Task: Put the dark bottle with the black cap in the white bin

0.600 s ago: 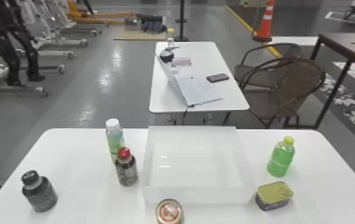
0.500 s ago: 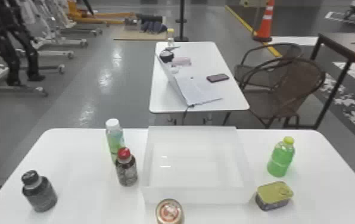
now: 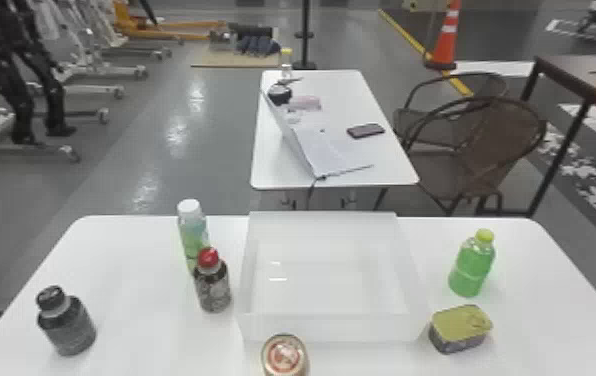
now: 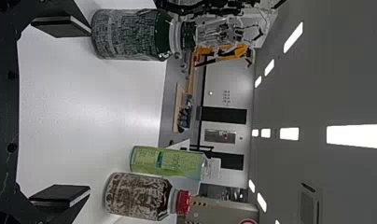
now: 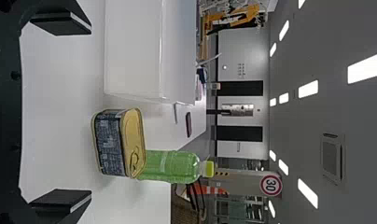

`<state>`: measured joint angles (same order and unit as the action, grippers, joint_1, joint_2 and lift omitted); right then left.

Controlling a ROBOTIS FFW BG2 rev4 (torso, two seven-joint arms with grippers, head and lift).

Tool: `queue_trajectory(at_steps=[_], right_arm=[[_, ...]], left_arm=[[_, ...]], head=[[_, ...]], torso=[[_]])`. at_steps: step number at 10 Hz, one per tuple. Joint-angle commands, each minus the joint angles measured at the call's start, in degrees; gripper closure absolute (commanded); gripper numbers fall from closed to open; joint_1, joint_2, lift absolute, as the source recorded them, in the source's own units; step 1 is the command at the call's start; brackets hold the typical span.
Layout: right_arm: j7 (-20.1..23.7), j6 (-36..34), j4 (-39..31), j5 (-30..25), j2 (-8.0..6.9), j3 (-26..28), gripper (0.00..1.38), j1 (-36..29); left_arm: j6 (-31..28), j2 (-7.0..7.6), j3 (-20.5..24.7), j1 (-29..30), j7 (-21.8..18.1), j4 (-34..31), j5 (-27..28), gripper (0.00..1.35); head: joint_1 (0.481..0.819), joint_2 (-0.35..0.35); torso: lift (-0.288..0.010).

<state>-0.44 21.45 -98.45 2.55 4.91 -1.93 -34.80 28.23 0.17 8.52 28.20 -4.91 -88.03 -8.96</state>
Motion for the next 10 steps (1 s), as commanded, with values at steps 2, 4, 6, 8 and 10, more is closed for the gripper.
queue_trajectory(at_steps=[2,4,6,8,10], right_arm=[[0.0,0.0,0.01,0.09,0.01,0.0,0.06,0.0],[0.0,0.0,0.1,0.18,-0.08,0.0,0.06,0.0],[0.0,0.0,0.1,0.18,-0.08,0.0,0.06,0.0],[0.0,0.0,0.19,0.26,-0.08,-0.27,0.06,0.17],[0.0,0.0,0.19,0.35,-0.25,-0.35,0.06,0.17]], left_arm=[[-1.07,-0.32,0.18,-1.22,1.13,0.76,0.17,0.12],[-3.62,-0.32,0.79,-3.68,3.76,1.02,1.49,0.12],[-3.36,-0.32,1.23,-7.73,7.54,4.27,2.81,0.12],[-2.92,-0.32,0.53,-11.07,12.46,7.97,2.99,0.12],[-2.48,-0.32,-0.09,-13.44,16.16,10.34,2.11,0.11]], head=[[0.549,0.0],[0.549,0.0],[0.549,0.0],[0.549,0.0],[0.549,0.0]], torso=[[-0.1],[-0.1],[-0.1],[-0.1],[-0.1]])
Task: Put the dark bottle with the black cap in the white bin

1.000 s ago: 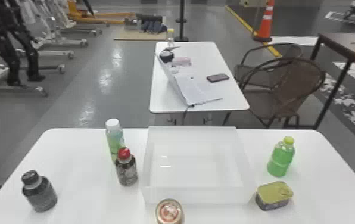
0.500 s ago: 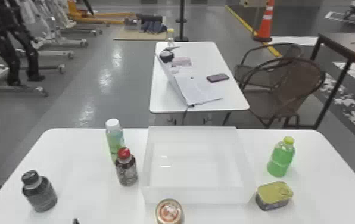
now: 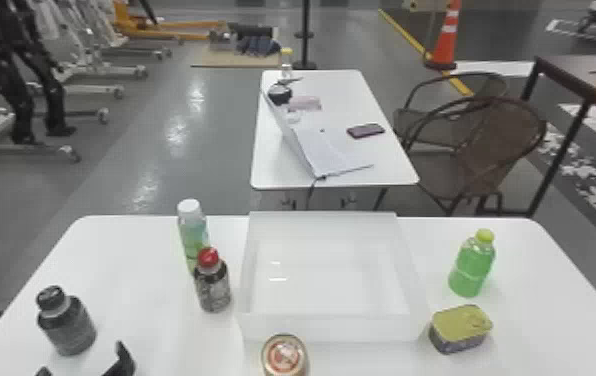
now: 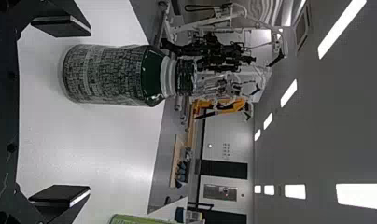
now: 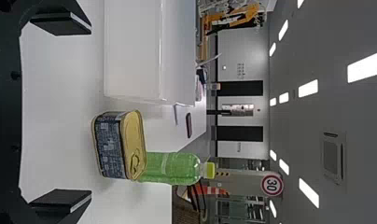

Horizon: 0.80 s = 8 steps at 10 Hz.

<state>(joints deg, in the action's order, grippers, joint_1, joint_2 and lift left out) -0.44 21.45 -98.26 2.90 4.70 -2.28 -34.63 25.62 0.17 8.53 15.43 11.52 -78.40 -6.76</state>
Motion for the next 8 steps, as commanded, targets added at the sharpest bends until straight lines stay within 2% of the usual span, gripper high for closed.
queue_trajectory(at_steps=[1,3,4,6,8], right_arm=[[0.0,0.18,0.0,0.0,-0.3,-0.01,0.06,0.0],[0.17,0.44,0.0,0.09,-0.39,-0.01,0.06,0.0],[0.35,0.44,0.0,0.09,-0.39,-0.01,0.07,0.09],[0.44,0.44,0.08,0.09,-0.57,-0.01,0.06,0.09],[0.53,0.44,0.17,0.09,-0.65,-0.01,0.06,0.26]], left_arm=[[-0.04,-0.32,-0.97,-1.63,2.89,1.32,0.26,0.12],[1.1,-0.09,-3.25,-4.45,7.9,4.49,-1.15,0.12],[0.84,0.62,-3.96,-5.41,10.1,4.58,-1.5,0.12],[-1.45,0.88,-2.72,-6.91,10.37,4.58,-0.27,0.12],[-4.17,1.85,-1.93,-8.14,10.37,4.58,0.17,0.12]], head=[[0.549,0.0],[0.549,0.0],[0.549,0.0],[0.549,0.0],[0.549,0.0]], torso=[[-0.1],[-0.1],[-0.1],[-0.1],[-0.1]])
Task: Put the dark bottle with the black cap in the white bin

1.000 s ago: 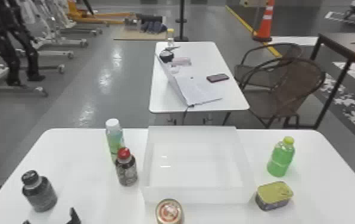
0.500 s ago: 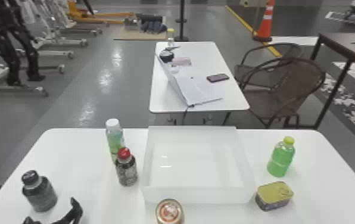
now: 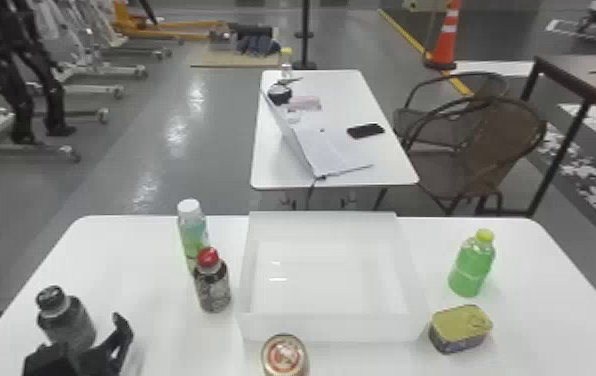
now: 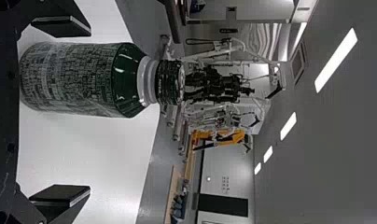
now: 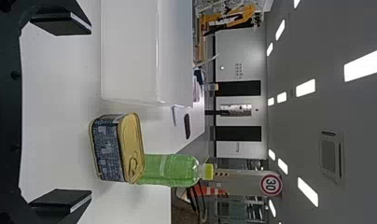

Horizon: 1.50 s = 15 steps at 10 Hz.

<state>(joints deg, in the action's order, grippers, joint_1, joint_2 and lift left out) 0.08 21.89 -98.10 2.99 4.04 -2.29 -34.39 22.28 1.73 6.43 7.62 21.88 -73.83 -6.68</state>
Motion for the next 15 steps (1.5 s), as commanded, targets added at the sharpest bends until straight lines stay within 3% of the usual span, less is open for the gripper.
queue_trajectory(at_steps=[1,3,4,5,6,10,12,13,15], right_arm=[[0.1,0.0,0.1,0.0,-0.09,0.0,0.06,0.12],[0.1,0.18,0.19,0.18,-0.09,0.0,0.07,0.12],[0.1,0.18,0.19,0.18,-0.09,0.09,0.06,0.12],[0.1,0.18,0.27,0.18,-0.09,0.0,0.07,0.2],[0.19,0.18,0.36,0.18,-0.09,0.0,0.07,0.2],[0.19,0.18,0.45,0.26,-0.26,0.0,0.06,0.2],[0.19,0.18,0.54,0.18,-0.26,0.0,0.07,0.47],[0.19,0.18,0.63,0.18,-0.35,0.0,0.07,0.56],[0.28,0.18,0.71,0.18,-0.53,0.0,0.07,0.64]], left_arm=[[-2.24,0.82,0.51,-0.58,0.0,0.27,0.27,0.12],[-2.68,1.08,1.22,-2.17,-0.09,2.9,0.36,0.16],[-1.72,1.44,2.01,-3.4,-1.67,5.1,1.23,0.31],[0.92,2.05,2.27,-4.8,-2.81,7.65,1.06,0.63],[1.1,2.23,2.71,-5.15,-2.81,7.82,1.67,0.76],[3.73,2.05,2.62,-4.72,-3.51,7.74,0.8,0.82],[6.19,0.91,1.92,-0.06,-5.8,-2.2,-1.67,0.82],[6.19,0.47,1.22,3.28,-8.7,-9.75,-3.34,0.82],[1.18,1.08,-2.56,6.71,-16.7,-23.03,-6.68,0.82]], head=[[0.549,0.0],[0.549,0.0],[0.549,0.0],[0.549,0.0],[0.549,0.0],[0.549,0.0],[0.549,0.0],[0.549,0.0],[0.549,0.0]], torso=[[-0.1],[-0.1],[-0.1],[-0.1],[-0.1],[-0.1],[-0.1],[-0.1],[-0.1]])
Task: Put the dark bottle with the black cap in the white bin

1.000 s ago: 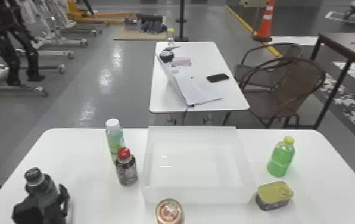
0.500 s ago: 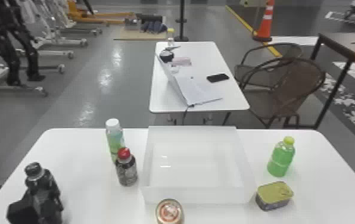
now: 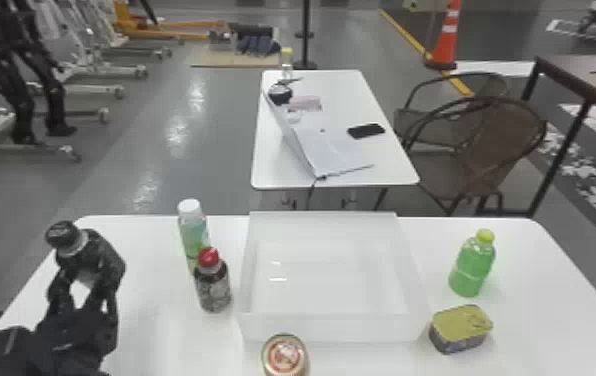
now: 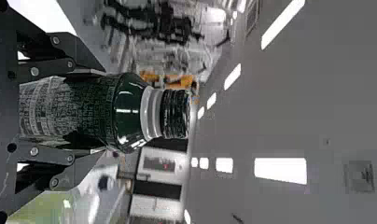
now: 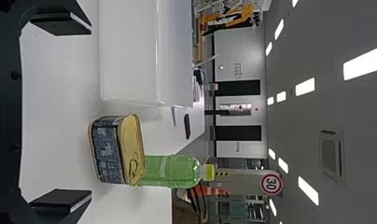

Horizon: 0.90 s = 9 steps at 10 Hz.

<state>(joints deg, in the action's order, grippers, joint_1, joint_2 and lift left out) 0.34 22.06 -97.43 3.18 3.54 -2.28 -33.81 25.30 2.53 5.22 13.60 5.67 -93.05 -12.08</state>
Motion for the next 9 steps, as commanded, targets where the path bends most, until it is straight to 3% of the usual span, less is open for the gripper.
queue_trajectory(at_steps=[1,3,5,7,9], right_arm=[[0.1,0.0,0.14,0.08,-0.02,0.0,0.07,0.15],[0.28,0.0,0.49,0.16,0.15,0.0,0.07,0.5],[0.28,0.0,0.75,0.43,0.15,0.0,0.07,0.5],[0.28,0.0,0.93,0.6,0.06,0.0,0.07,0.59],[0.28,0.26,1.19,0.6,-0.11,0.0,0.07,0.67]], left_arm=[[-7.11,1.16,-4.34,-0.24,-6.11,-6.97,-4.8,0.82],[-14.84,2.13,-10.66,-6.57,-17.0,-7.15,-8.4,0.82],[-20.91,0.99,-15.06,-13.77,-27.46,-2.14,-10.86,0.82],[-25.39,-0.51,-18.57,-18.17,-33.26,5.33,-12.89,0.82],[-26.88,-1.3,-21.39,-19.75,-34.93,11.84,-13.76,0.82]], head=[[0.549,0.0],[0.549,0.0],[0.549,0.0],[0.549,0.0],[0.549,0.0]], torso=[[-0.1],[-0.1],[-0.1],[-0.1],[-0.1]])
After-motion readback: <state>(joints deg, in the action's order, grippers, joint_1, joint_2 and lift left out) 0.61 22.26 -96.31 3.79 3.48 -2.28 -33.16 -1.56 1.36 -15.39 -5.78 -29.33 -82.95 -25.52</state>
